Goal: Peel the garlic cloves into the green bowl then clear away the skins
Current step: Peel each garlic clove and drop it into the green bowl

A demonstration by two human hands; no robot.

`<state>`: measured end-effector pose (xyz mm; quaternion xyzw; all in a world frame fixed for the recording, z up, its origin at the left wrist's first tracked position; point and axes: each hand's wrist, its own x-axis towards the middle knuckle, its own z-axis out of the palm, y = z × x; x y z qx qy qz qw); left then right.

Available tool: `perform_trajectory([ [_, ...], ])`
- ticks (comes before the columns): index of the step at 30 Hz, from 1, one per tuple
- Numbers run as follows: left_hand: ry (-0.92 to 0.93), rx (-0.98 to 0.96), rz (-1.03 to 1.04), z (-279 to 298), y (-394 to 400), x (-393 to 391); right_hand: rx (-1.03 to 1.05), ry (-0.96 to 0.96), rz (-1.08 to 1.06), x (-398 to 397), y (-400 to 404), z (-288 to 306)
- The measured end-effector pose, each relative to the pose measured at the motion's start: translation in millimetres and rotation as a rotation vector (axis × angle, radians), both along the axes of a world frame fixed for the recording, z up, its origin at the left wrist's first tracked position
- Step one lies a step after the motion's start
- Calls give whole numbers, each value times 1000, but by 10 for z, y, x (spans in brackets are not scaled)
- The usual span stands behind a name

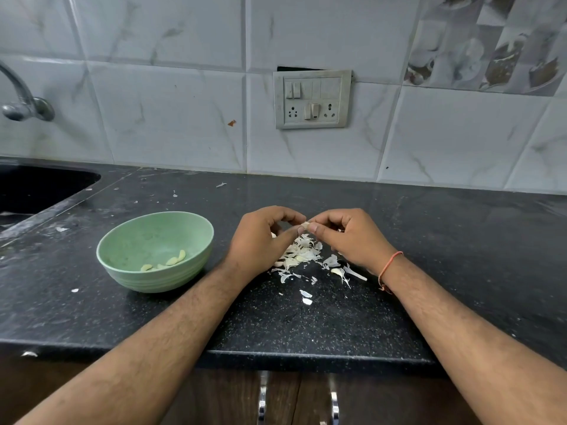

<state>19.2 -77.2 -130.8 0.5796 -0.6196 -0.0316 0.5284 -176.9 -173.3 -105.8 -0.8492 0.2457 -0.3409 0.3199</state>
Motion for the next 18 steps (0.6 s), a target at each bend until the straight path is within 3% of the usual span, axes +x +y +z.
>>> perform_trajectory([
  [9,-28,16,-34,2,15,-1,-162,87,-60,-51,-19,-49],
  [18,-75,29,-90,0,32,-13,-187,122,-55,-56,-46,-64],
])
